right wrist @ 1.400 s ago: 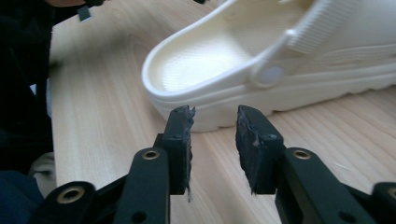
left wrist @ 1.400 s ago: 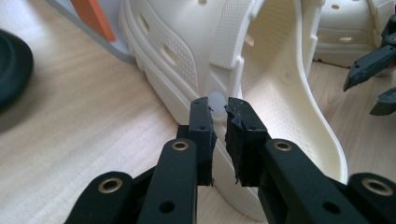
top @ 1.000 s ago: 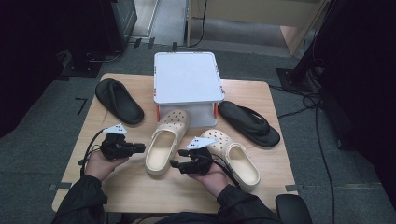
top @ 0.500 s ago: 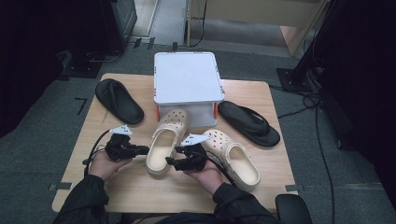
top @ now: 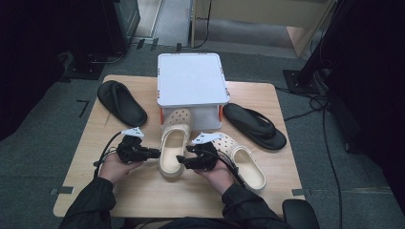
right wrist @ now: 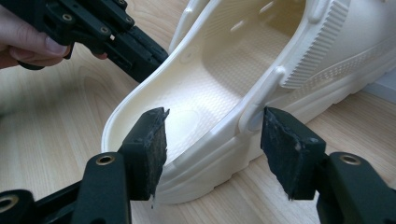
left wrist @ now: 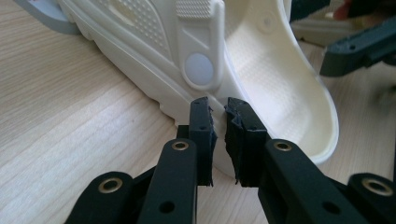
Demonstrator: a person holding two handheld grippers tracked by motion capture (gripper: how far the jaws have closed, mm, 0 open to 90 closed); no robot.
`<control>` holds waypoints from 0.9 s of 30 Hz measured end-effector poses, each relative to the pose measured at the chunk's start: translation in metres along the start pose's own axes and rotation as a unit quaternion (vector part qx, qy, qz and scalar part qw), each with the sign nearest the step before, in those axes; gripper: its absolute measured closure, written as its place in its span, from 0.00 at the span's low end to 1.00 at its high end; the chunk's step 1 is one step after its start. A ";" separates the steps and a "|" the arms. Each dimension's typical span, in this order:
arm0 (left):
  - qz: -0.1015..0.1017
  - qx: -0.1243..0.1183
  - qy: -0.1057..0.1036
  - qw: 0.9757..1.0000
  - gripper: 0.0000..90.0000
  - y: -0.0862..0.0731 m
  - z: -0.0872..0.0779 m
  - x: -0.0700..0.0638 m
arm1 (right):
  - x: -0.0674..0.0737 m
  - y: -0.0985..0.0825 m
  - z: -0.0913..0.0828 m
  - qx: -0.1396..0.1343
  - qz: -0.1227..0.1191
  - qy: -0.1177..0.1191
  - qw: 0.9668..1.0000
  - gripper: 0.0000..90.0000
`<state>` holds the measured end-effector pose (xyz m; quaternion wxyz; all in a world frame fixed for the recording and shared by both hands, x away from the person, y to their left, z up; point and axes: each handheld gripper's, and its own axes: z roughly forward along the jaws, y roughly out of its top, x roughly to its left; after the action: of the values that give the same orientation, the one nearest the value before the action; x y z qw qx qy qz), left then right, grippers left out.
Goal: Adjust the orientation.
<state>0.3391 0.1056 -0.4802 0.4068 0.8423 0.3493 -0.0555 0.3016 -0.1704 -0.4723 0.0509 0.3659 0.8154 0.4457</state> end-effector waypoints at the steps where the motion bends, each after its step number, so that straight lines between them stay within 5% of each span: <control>1: 0.002 -0.001 0.000 1.000 0.90 0.000 0.001 0.000 | 0.000 0.000 0.000 0.000 -0.001 -0.002 1.000 0.46; 11: -0.009 -0.002 -0.013 1.000 0.88 0.005 0.004 0.001 | -0.007 0.001 -0.004 0.004 -0.007 -0.012 1.000 0.49; 17: -0.024 -0.037 -0.014 0.999 0.86 0.008 -0.008 0.006 | -0.007 0.001 -0.012 -0.004 -0.019 -0.012 1.000 0.55; 27: -0.002 -0.065 0.001 0.998 0.87 0.028 -0.025 0.007 | 0.002 -0.004 -0.026 -0.001 -0.040 0.019 0.999 0.73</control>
<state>0.3570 0.1154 -0.4486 0.4605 0.8131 0.3546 -0.0331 0.2875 -0.1880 -0.4594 0.0531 0.3245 0.8297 0.4511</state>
